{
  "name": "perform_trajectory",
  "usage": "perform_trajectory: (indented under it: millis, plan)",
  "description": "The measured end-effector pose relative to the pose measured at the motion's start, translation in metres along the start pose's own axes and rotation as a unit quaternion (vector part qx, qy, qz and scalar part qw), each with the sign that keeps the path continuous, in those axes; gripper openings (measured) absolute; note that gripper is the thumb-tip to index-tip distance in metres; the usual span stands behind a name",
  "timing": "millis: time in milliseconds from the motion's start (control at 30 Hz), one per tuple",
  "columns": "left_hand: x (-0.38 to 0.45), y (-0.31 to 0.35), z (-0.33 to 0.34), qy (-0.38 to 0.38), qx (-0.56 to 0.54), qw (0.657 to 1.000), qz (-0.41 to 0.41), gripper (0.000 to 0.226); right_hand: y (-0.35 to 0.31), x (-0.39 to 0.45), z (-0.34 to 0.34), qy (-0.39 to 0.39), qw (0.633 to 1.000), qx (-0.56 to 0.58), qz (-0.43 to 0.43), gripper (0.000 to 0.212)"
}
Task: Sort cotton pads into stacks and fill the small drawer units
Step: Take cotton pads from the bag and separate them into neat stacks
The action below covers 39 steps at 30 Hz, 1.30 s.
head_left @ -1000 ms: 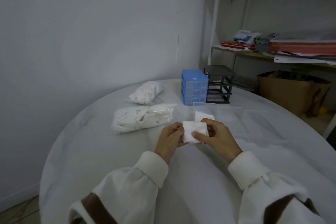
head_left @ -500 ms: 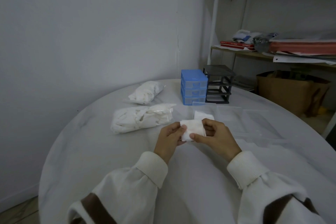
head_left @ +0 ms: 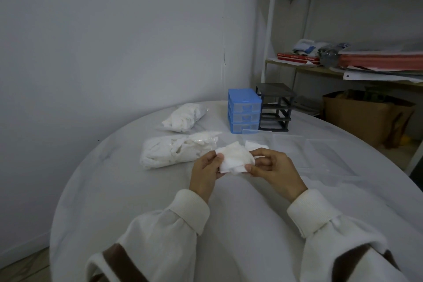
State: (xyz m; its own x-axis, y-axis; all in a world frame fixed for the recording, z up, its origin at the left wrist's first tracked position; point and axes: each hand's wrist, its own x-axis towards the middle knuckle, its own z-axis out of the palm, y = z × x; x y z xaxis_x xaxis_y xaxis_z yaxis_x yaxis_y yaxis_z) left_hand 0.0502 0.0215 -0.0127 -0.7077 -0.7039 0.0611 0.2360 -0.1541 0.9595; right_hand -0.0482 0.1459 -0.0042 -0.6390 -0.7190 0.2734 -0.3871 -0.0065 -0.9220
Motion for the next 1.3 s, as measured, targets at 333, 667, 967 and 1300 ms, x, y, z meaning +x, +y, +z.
perform_trajectory:
  millis: [333, 667, 967, 1300]
  plan:
    - [0.007, -0.007, -0.004, 0.034, 0.023, 0.999, -0.002, 0.017, -0.005, 0.003, -0.006, 0.115, 0.987, 0.112, -0.031, 0.043]
    - [0.006, -0.009, -0.006, 0.027, 0.038, 0.999, -0.008, 0.021, -0.013, -0.002, -0.002, 0.09, 0.976, 0.141, -0.139, 0.027]
    - [0.003, -0.008, -0.004, -0.02, 0.043, 0.999, -0.024, 0.023, -0.002, -0.001, 0.004, 0.04, 0.996, 0.068, -0.044, 0.035]
    - [-0.003, -0.004, 0.0, -0.097, -0.028, 0.993, -0.063, 0.023, 0.001, 0.001, 0.007, 0.026, 0.996, 0.084, -0.008, 0.012]
